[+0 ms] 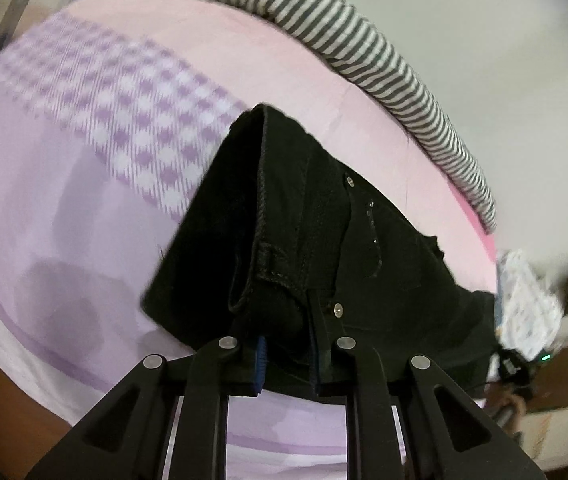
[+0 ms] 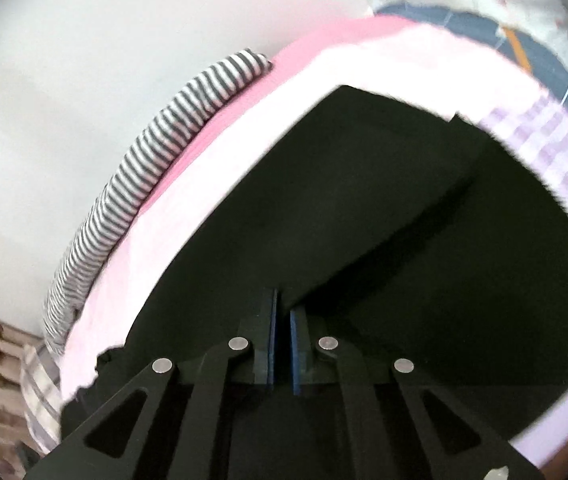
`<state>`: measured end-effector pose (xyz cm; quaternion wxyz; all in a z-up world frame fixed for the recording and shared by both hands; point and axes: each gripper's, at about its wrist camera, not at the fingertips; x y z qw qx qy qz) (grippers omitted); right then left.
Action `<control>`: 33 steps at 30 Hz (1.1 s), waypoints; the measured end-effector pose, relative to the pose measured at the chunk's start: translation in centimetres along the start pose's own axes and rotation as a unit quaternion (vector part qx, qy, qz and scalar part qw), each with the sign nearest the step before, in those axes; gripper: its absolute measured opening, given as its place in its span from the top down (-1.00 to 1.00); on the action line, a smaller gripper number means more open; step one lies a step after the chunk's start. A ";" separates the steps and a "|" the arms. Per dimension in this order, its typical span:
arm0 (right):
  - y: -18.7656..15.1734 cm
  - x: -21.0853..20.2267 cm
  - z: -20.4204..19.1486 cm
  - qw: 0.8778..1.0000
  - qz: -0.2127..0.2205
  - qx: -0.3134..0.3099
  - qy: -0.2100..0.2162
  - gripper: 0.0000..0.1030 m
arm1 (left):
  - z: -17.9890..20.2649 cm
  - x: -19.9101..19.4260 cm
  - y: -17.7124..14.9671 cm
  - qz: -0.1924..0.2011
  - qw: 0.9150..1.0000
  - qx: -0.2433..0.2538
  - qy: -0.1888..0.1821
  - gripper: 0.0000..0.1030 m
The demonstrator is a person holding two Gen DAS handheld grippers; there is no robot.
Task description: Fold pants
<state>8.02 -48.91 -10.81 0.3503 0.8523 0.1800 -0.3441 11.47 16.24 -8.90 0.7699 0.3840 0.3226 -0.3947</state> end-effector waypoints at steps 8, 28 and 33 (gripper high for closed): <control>-4.9 -3.6 1.0 0.999 -0.019 -0.023 -0.045 0.91 | 0.4 -0.1 1.1 -0.020 0.994 0.109 0.025 0.68; -5.8 -3.3 5.7 0.999 -0.037 0.028 -0.021 0.63 | 4.0 -2.7 -3.7 -0.020 0.966 0.243 0.091 0.36; -5.0 -3.0 7.4 0.998 -0.032 0.051 -0.004 0.63 | 7.1 -3.8 -6.3 -0.017 0.948 0.312 0.069 0.35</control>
Point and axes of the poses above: each gripper's, at about its wrist camera, not at the fingertips, and x roughly the way its jaws point, z to its right, y to its top, and after that the axes turned 4 degrees about z, right-handed
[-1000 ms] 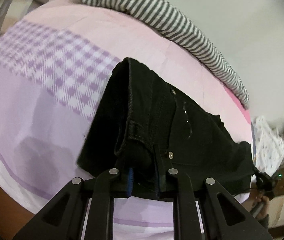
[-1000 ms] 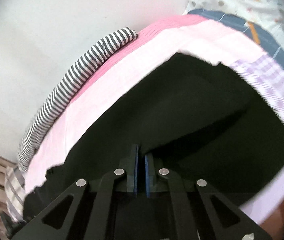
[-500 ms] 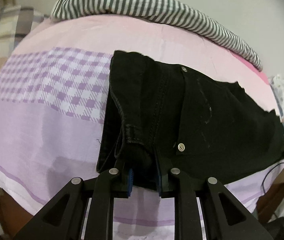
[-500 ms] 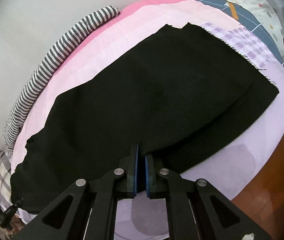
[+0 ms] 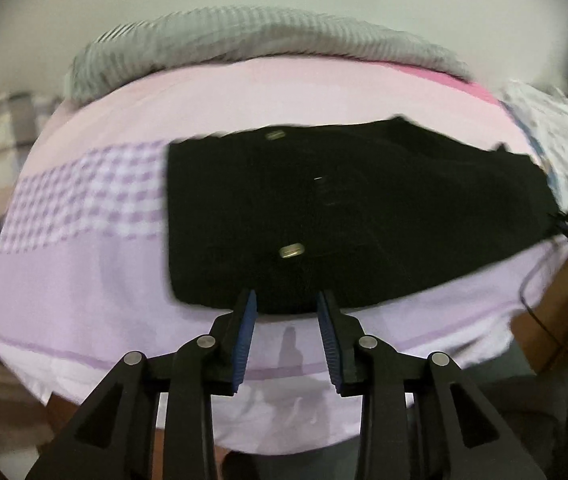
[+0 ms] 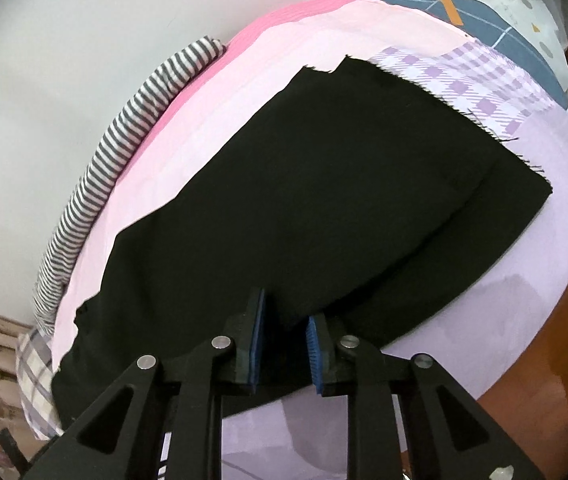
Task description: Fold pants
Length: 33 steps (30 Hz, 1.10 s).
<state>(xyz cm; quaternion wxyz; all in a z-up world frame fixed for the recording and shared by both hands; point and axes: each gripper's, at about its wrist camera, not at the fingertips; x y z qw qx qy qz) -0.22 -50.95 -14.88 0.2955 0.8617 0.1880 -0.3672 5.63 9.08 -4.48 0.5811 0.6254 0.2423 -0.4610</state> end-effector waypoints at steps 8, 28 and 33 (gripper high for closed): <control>1.6 -0.6 2.4 0.998 0.011 0.044 0.031 0.63 | 13.6 2.5 3.8 0.038 0.982 0.129 -0.136 0.35; 3.6 -2.6 0.8 0.996 0.011 0.038 0.079 0.88 | 33.9 12.1 3.6 0.008 0.929 0.322 -0.180 0.35; 3.3 -2.5 1.8 0.996 0.007 0.044 0.079 0.83 | 34.7 13.6 3.5 -0.009 0.932 0.314 -0.181 0.84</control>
Point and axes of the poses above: each gripper's, at about its wrist camera, not at the fingertips, and x roughly the way its jaws point, z to its right, y to its top, and after that the axes turned 4 degrees about z, right-handed
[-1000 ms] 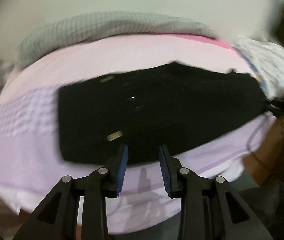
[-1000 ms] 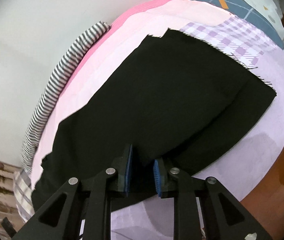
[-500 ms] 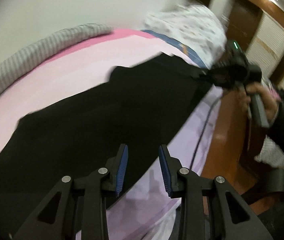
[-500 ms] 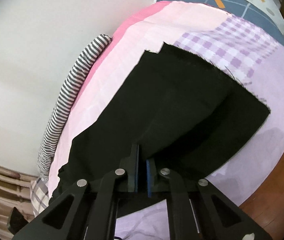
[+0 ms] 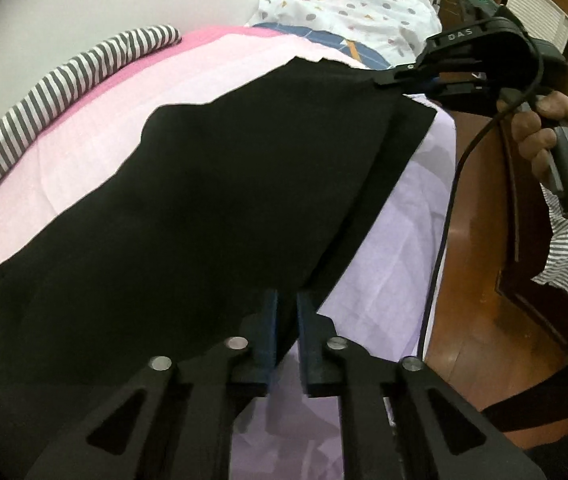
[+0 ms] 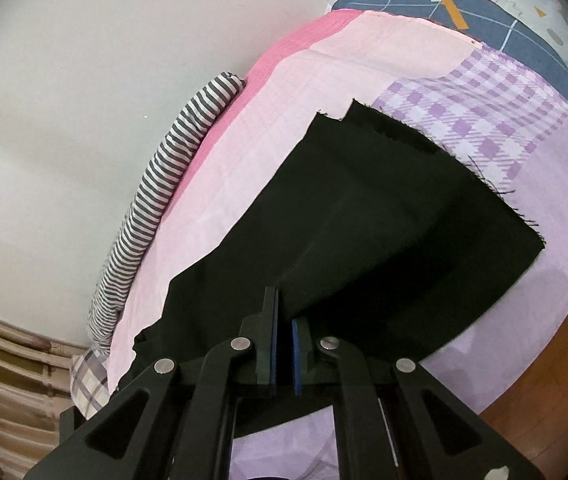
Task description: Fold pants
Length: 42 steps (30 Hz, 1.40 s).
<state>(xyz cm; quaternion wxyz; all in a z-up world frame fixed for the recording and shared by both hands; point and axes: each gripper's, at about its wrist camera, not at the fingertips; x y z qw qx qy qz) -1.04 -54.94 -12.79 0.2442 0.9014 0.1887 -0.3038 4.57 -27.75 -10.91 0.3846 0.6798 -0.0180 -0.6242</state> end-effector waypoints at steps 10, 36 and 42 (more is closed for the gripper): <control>1.7 -0.1 4.1 0.998 0.026 0.045 -0.047 0.73 | -0.1 0.1 -0.2 0.004 1.000 -0.009 0.000 0.87; 0.7 -3.7 7.0 0.988 0.059 0.040 -0.135 0.88 | 0.0 0.6 -0.8 -0.002 1.000 0.001 -0.020 0.86; 1.0 -5.7 5.5 0.981 0.074 0.023 -0.177 0.21 | -1.6 -0.3 -0.5 0.011 0.997 -0.057 -0.049 0.49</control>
Point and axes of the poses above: each gripper's, at about its wrist camera, not at the fingertips, and x roughly the way its jaws point, z to its right, y to its top, and after that the axes turned 4 degrees about z, right-handed
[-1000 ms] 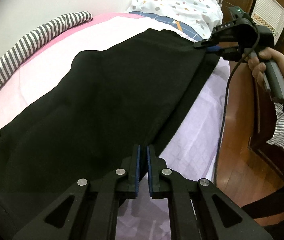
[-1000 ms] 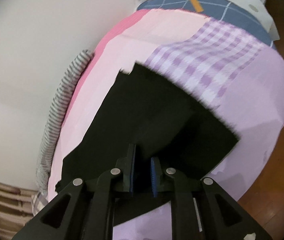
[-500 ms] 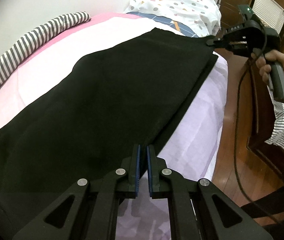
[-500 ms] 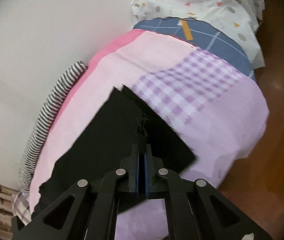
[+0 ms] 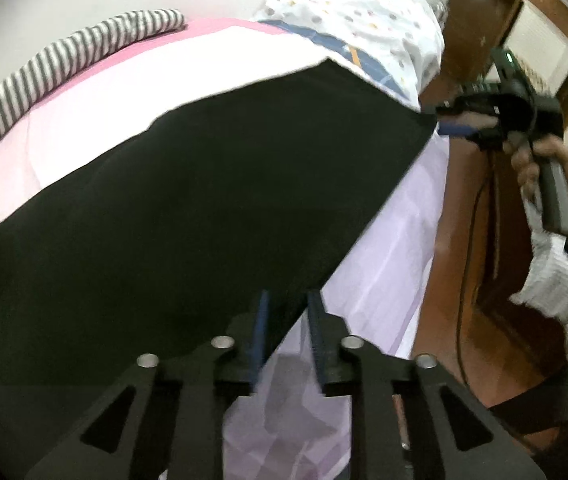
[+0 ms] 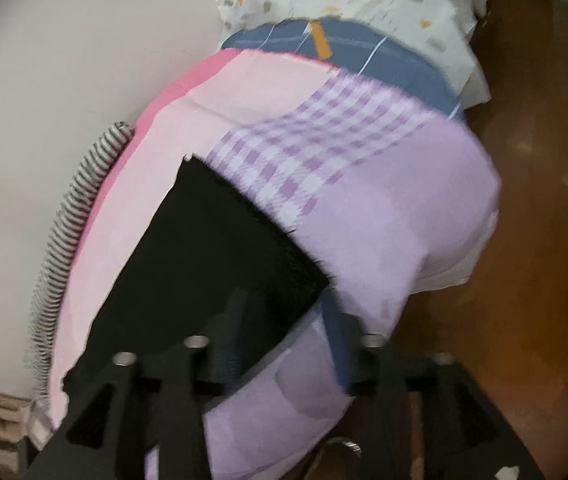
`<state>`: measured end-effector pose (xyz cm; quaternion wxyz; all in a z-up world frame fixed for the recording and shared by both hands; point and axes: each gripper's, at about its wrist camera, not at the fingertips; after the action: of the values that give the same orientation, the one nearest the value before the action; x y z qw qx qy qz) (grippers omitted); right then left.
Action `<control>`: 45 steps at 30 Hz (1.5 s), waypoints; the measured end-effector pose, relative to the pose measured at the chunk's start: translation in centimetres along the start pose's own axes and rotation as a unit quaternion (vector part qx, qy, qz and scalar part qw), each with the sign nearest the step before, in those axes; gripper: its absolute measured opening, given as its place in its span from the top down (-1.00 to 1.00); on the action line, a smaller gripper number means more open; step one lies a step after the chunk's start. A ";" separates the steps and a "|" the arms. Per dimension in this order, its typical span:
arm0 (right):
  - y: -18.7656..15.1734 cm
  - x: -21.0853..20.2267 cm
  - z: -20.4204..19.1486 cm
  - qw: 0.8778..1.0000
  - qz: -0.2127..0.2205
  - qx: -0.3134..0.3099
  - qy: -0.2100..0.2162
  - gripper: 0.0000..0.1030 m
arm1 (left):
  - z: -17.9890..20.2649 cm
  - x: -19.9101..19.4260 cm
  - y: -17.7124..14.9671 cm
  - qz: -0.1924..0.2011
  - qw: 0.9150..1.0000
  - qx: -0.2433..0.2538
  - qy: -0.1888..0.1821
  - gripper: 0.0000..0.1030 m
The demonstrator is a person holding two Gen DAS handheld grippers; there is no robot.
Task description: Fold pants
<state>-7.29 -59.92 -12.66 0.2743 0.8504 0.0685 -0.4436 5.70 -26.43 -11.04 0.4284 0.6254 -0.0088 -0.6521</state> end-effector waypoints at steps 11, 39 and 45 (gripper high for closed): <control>-2.0 -1.2 -14.6 0.975 -0.014 -0.205 0.085 0.21 | -7.7 -9.1 -0.4 0.120 0.984 -0.100 0.082 0.11; -24.2 14.1 -47.7 0.780 -0.261 -0.517 0.236 0.36 | -25.0 -19.2 -16.9 0.098 0.905 -0.258 0.324 0.08; -22.1 14.1 -48.0 0.801 -0.241 -0.488 0.249 0.87 | -25.9 -19.3 -17.0 0.104 0.905 -0.262 0.318 0.06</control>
<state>27.58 -17.87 -10.89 0.5108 0.6418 0.5442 -0.1763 14.81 8.88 -10.31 0.6222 0.6607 0.2339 -0.3490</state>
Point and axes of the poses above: each gripper's, at about its wrist camera, not at the fingertips, and x roughly the way its jaws point, z to its right, y to its top, and after that the axes turned 4 degrees about z, right-handed
